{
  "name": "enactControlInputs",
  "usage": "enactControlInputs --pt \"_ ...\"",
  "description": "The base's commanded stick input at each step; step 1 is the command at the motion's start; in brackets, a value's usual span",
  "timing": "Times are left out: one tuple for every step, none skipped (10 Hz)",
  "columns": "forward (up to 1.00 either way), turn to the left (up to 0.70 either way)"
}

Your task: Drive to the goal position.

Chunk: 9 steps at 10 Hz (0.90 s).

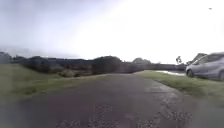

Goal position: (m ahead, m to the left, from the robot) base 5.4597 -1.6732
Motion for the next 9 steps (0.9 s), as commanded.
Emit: enactControlInputs --pt "1.0 0.0" --pt "1.0 0.0" --pt "1.0 0.0" --pt "1.0 0.0" --pt "1.0 0.0" --pt "1.0 0.0" --pt "1.0 0.0" --pt "1.0 0.0" --pt "1.0 0.0"
